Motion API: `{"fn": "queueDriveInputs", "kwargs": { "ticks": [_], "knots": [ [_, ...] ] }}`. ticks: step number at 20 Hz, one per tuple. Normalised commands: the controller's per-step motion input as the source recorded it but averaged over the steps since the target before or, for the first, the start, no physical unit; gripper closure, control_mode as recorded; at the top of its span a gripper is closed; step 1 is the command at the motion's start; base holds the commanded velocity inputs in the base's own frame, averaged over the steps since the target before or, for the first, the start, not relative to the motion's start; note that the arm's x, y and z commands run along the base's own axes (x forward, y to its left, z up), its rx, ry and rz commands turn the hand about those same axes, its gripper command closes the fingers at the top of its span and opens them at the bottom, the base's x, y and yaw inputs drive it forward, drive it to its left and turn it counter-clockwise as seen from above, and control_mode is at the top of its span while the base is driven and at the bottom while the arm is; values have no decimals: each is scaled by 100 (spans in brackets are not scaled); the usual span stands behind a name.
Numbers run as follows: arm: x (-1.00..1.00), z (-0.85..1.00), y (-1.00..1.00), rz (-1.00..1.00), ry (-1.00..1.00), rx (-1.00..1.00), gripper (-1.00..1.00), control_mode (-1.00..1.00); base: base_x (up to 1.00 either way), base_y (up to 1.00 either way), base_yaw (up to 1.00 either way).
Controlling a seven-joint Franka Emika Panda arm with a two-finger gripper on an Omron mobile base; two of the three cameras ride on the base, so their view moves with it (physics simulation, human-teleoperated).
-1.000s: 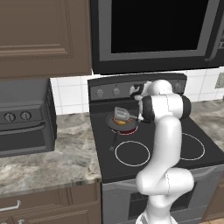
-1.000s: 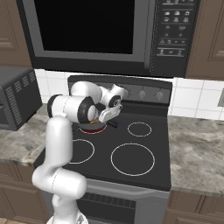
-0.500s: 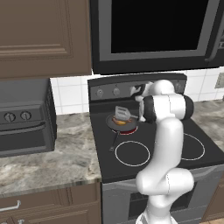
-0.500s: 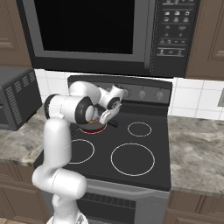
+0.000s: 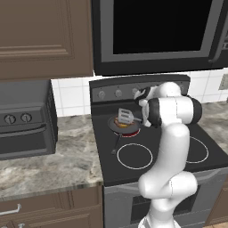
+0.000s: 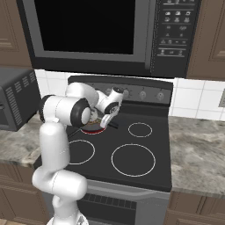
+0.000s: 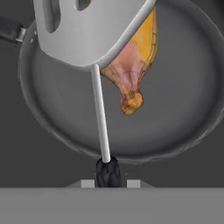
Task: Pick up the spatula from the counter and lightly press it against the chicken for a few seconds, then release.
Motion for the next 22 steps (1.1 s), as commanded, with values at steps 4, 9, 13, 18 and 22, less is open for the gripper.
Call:
{"fn": "queueDriveInputs", "kwargs": {
  "ticks": [4,9,13,18,22],
  "knots": [
    [-15,14,-5,7,-16,1,100,-100,0,0,0],
    [-20,18,-14,8,-18,2,100,-100,0,0,0],
    [-21,17,-16,8,-17,2,100,-100,0,0,0],
    [-25,22,-17,8,-15,2,100,-100,0,0,0],
    [-31,34,-15,7,-5,3,100,-100,0,0,0]
  ]
}}
